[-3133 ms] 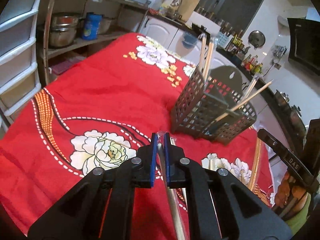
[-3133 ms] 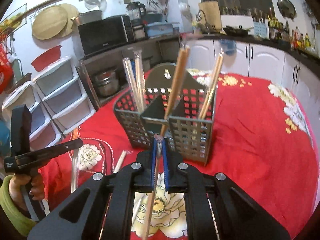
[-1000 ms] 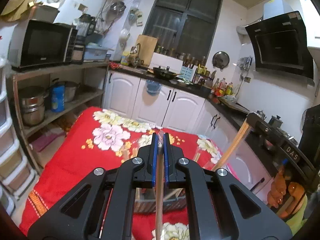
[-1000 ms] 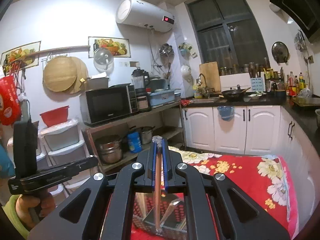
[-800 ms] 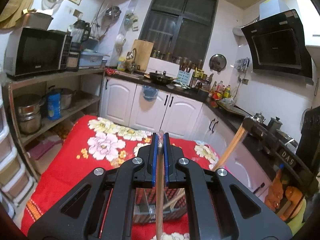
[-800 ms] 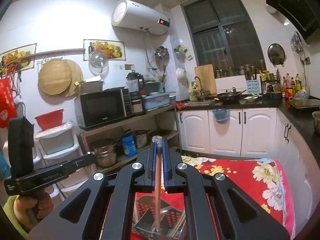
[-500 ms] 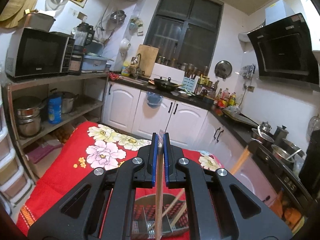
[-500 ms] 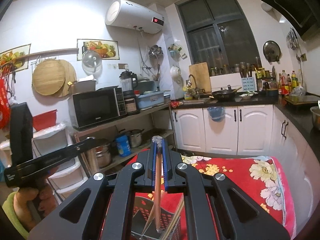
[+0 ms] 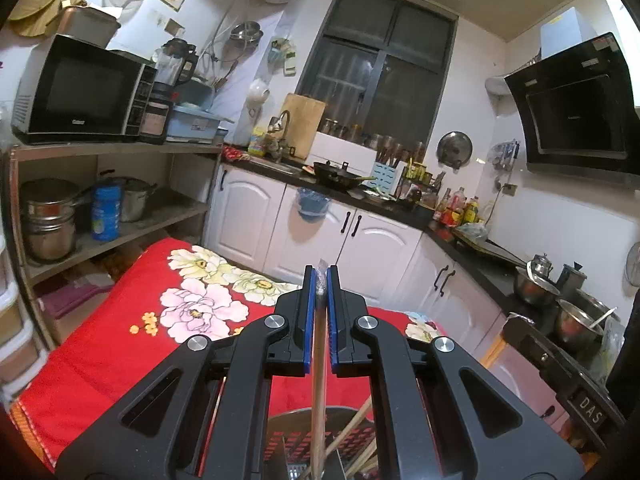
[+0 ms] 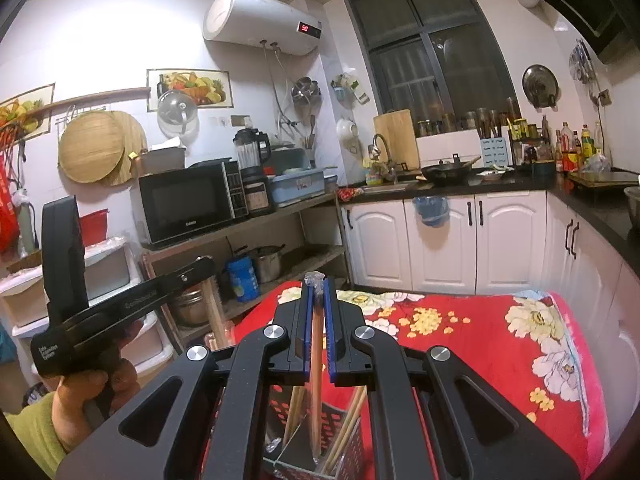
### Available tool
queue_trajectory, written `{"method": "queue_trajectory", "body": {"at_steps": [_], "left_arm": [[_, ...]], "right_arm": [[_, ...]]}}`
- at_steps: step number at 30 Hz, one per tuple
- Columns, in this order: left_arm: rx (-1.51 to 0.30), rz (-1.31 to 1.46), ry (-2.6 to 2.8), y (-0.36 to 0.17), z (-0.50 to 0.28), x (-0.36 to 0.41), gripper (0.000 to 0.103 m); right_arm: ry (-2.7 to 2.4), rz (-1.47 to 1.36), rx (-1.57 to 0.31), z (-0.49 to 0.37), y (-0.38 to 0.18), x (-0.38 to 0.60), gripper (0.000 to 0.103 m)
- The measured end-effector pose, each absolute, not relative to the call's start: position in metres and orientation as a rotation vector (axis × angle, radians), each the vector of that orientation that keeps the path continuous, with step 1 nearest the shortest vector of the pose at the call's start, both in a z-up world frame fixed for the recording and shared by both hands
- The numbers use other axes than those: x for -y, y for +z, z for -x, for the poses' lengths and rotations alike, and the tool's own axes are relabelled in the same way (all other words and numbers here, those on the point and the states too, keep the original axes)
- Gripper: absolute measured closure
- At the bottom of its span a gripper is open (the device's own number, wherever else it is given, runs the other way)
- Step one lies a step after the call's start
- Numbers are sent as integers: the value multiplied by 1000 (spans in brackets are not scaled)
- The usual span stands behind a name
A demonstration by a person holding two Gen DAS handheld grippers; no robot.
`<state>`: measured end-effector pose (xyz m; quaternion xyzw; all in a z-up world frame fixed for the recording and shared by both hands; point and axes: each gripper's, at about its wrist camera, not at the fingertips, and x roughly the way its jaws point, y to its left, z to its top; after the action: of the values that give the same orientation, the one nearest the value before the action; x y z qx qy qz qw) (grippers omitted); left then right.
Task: Organize utensils
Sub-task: 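Open the right tool to release the chopsticks into the caddy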
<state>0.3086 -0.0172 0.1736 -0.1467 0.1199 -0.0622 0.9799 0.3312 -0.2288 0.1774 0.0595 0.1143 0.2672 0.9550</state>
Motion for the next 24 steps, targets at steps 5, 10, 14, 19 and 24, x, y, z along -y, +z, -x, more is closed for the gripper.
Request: {"method": "queue_trajectory", "body": {"at_steps": [5,10,14,19,24], "left_arm": [[-244,259,-118,163,-310,26,102],[-262,237,-111,150,-311,29,102],[-292,239,-104,138,-313,27,102],[-335,246,-91,122,-307,24,102],[-351,237,-84,115,-297,21,101]], "right_arm": [[545,-96,-245,-330,167,224,97],[555,-82,-272,-334,153,222,97],[561,-66,-308,-341,142,221,97],[566,-70,-357,-350,128,221,97],[573,-61,-379,-351,120,219,97]]}}
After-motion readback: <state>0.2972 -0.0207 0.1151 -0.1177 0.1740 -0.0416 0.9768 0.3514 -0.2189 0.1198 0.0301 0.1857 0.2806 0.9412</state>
